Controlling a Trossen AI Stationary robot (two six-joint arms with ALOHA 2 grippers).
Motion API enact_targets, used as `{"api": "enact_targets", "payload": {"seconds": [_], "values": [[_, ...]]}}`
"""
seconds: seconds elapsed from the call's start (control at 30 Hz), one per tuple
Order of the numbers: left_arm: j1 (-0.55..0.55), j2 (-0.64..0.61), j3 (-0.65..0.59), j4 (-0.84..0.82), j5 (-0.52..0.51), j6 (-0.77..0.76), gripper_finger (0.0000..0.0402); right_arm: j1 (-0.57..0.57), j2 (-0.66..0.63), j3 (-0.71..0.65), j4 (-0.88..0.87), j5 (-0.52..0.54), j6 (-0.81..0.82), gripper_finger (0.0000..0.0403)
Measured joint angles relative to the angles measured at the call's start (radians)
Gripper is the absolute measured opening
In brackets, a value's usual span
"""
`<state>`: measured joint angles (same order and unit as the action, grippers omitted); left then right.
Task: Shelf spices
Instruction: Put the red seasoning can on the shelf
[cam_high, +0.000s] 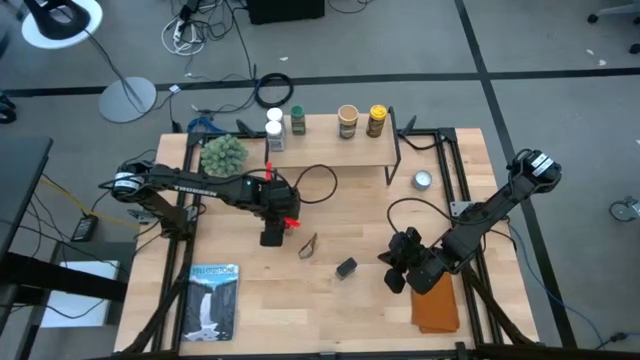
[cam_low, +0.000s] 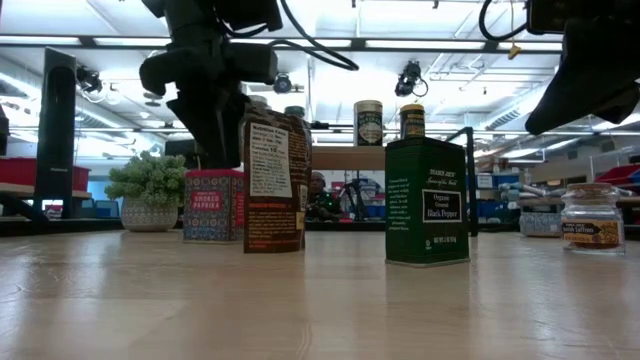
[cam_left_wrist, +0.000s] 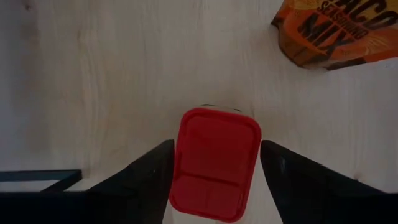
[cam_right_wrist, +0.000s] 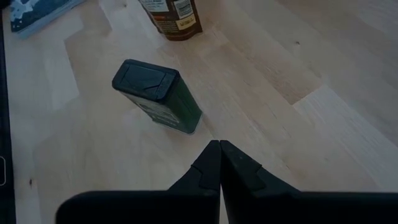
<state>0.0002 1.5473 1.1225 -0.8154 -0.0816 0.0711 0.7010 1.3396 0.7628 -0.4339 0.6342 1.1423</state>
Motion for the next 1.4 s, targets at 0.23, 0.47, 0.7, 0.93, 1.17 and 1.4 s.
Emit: {"api": "enact_targets", "payload": {"seconds": [0.23, 0.47, 0.7, 0.93, 1.17, 1.4], "values": [[0.000, 0.000, 0.000, -0.016, -0.004, 0.001, 0.0286, 0.000, 0.000, 0.000, 0.015, 0.000, -0.004, 0.0003], [0.000, 0.004, 0.000, -0.054, -0.049, 0.029, 0.0314, 0.000, 0.000, 0.000, 0.015, 0.000, -0.011, 0.0004], [0.000, 0.073, 0.000, -0.041, 0.001, 0.101, 0.0299, 0.000, 0.000, 0.000, 0.017, 0.000, -0.012, 0.0004], [0.000, 0.138, 0.000, -0.042, 0.001, 0.135, 0.0283, 0.000, 0.000, 0.000, 0.019, 0.000, -0.021, 0.0002], [0.000, 0.137, 0.001, -0.045, 0.003, 0.132, 0.0215, 0.000, 0.000, 0.000, 0.019, 0.000, -0.027, 0.0005], [0.001, 0.137, 0.091, -0.128, -0.016, 0.134, 0.0208, 0.000, 0.000, 0.000, 0.021, 0.000, -0.027, 0.0002]]}}
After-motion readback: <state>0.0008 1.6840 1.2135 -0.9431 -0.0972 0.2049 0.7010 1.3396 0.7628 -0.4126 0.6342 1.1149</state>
